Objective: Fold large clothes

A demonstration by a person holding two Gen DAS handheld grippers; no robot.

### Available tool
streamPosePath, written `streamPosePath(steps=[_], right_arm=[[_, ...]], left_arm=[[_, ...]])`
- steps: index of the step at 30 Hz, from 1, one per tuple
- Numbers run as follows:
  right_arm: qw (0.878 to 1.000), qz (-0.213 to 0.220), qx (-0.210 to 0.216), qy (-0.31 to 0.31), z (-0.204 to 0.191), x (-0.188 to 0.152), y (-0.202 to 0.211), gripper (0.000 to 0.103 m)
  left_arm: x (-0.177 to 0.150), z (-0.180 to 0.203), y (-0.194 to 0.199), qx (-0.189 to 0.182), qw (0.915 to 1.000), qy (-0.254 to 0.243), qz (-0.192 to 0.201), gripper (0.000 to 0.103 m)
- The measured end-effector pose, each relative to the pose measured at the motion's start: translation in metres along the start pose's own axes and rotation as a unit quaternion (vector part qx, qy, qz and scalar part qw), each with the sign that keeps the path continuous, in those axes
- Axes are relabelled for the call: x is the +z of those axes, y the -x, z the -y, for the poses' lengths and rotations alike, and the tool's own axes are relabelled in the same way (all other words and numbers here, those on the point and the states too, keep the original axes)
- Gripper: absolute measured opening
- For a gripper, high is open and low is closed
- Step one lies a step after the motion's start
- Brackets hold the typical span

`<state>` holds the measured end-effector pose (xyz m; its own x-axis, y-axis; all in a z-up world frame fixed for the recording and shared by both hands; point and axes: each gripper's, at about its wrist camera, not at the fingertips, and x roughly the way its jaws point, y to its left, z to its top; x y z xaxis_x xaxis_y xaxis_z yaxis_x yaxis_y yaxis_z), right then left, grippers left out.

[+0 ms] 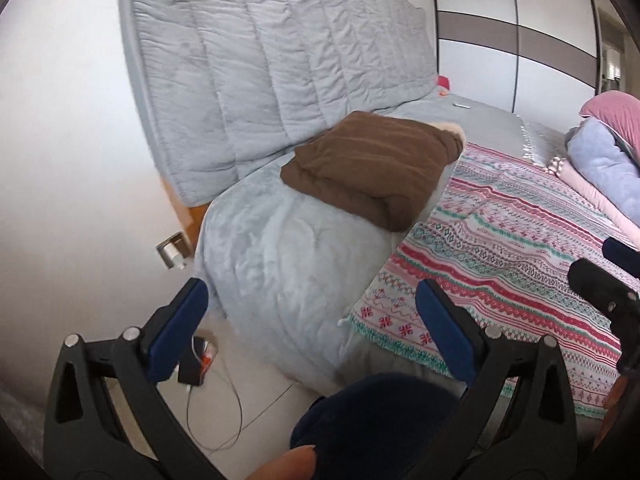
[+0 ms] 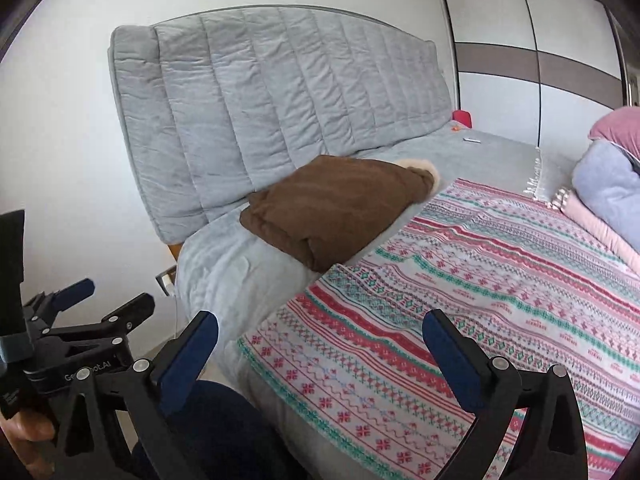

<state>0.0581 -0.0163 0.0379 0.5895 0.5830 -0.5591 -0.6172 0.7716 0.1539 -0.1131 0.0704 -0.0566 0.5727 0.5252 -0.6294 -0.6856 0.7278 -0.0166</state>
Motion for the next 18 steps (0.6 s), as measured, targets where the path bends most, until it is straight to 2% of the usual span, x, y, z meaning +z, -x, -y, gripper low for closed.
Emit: streamPosePath(steps=[4, 10, 18], right_arm=[[1.0, -0.004, 0.011, -0.013, 0.008, -0.006, 0.001, 0.103], [1.0, -0.006, 0.002, -0.004, 0.01, -0.011, 0.003, 0.103], [1.0, -0.006, 0.002, -0.004, 0.012, -0.011, 0.006, 0.103]], left_arm=[[-0.005, 0.011, 0.009, 0.021, 0.9997, -0.006, 0.007, 0.103], [-0.008, 0.019, 0.018, 0.002, 0.9999, -0.014, -0.005, 0.103], [-0.006, 0.023, 0.024, 0.007, 0.9997, -0.022, 0.002, 0.103]])
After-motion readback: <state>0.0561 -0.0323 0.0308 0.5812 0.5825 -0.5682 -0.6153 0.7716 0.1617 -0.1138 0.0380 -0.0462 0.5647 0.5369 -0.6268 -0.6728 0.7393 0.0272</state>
